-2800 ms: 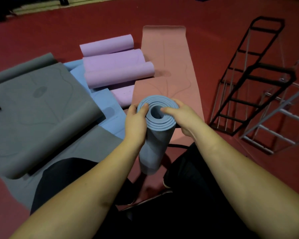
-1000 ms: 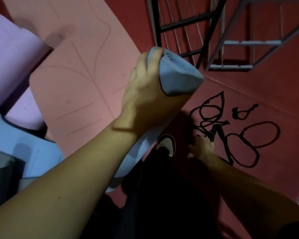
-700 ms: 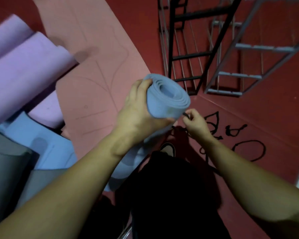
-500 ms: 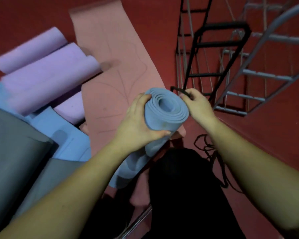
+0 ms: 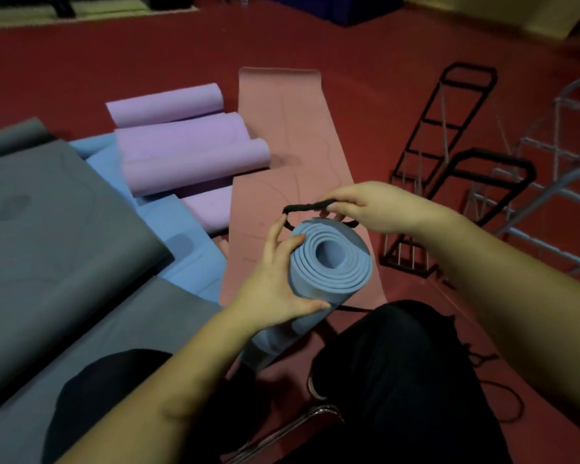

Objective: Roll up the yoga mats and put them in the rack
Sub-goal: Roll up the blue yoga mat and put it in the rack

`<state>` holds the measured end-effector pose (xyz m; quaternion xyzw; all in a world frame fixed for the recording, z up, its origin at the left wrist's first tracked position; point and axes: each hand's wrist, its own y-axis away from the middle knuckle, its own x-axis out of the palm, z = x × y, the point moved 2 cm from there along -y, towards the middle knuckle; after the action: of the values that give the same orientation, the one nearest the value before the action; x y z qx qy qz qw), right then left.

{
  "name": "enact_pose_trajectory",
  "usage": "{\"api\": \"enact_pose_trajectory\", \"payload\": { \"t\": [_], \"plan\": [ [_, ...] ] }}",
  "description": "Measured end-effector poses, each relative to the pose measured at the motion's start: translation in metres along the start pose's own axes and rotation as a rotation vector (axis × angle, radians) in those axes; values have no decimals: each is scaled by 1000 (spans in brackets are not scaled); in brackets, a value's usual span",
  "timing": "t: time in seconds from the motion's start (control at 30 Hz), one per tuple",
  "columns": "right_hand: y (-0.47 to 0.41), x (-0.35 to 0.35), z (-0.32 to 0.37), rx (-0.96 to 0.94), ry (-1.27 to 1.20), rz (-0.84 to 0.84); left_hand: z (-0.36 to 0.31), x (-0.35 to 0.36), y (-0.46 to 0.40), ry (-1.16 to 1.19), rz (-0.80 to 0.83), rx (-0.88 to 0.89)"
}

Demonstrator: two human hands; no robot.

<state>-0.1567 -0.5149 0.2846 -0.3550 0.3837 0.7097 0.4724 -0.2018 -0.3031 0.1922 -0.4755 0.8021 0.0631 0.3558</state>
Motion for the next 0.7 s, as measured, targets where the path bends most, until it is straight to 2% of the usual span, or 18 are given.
{"api": "enact_pose_trajectory", "payload": {
  "t": [0.23,0.43,0.5,0.57,0.63,0.7],
  "plan": [
    [-14,-11,30,-86,252,208,6,-13,15,2,-44,20],
    [-13,-9,42,-181,316,288,11,-20,7,32,-17,-4],
    [-9,-6,44,-218,287,254,13,-22,5,40,-38,-3],
    [-2,-4,40,-235,290,143,19,-24,3,49,-86,-26],
    [8,0,30,-197,328,12,25,-29,1,54,-145,-72],
    [20,11,15,-131,266,-54,31,-34,-2,38,-183,-127]
  ]
}}
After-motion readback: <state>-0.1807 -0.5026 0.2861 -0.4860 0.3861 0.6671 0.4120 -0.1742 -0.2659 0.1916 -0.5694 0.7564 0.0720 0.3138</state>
